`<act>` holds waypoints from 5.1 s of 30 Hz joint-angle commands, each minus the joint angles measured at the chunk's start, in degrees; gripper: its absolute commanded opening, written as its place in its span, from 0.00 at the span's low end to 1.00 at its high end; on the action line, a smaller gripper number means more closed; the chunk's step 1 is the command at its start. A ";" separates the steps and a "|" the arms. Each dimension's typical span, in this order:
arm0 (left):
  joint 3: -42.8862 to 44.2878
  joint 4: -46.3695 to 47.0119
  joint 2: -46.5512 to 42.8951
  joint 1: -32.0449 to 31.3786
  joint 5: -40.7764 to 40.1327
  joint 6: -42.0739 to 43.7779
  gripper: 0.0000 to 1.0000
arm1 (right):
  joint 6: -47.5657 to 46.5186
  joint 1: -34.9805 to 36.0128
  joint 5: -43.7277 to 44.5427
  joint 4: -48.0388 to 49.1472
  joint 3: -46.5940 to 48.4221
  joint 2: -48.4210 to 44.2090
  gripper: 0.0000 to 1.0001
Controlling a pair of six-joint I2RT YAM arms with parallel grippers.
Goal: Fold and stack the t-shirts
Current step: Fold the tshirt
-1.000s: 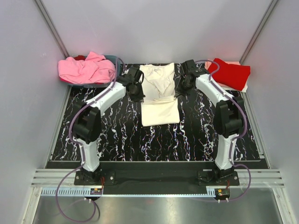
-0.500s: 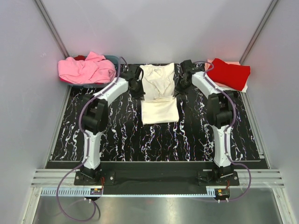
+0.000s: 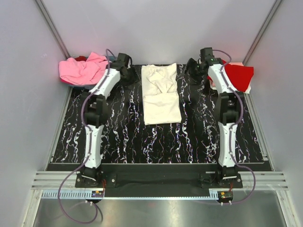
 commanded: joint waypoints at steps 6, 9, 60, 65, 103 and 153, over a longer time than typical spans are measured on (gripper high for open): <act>-33.68 12.18 -29.22 -3.84 0.54 -1.60 0.62 | -1.53 1.15 -3.77 13.73 -45.21 -30.45 0.78; -44.44 18.94 -36.45 -5.24 2.29 -3.97 0.62 | -0.03 1.23 -6.75 20.06 -59.20 -36.54 0.71; -76.73 48.14 -33.92 -13.86 2.30 -15.85 0.15 | 1.99 4.75 -8.95 29.92 -71.62 -29.52 0.16; -76.73 50.08 -36.90 -15.17 1.25 -13.83 0.00 | 2.08 4.75 -9.39 29.92 -72.15 -30.05 0.00; -70.68 3.93 -76.73 -41.12 -22.49 -22.62 0.04 | 15.62 18.02 4.40 1.27 -85.51 -87.18 0.00; -34.81 25.99 -21.18 -5.07 7.66 1.02 0.57 | -3.90 2.99 8.62 22.71 -60.10 -39.46 1.00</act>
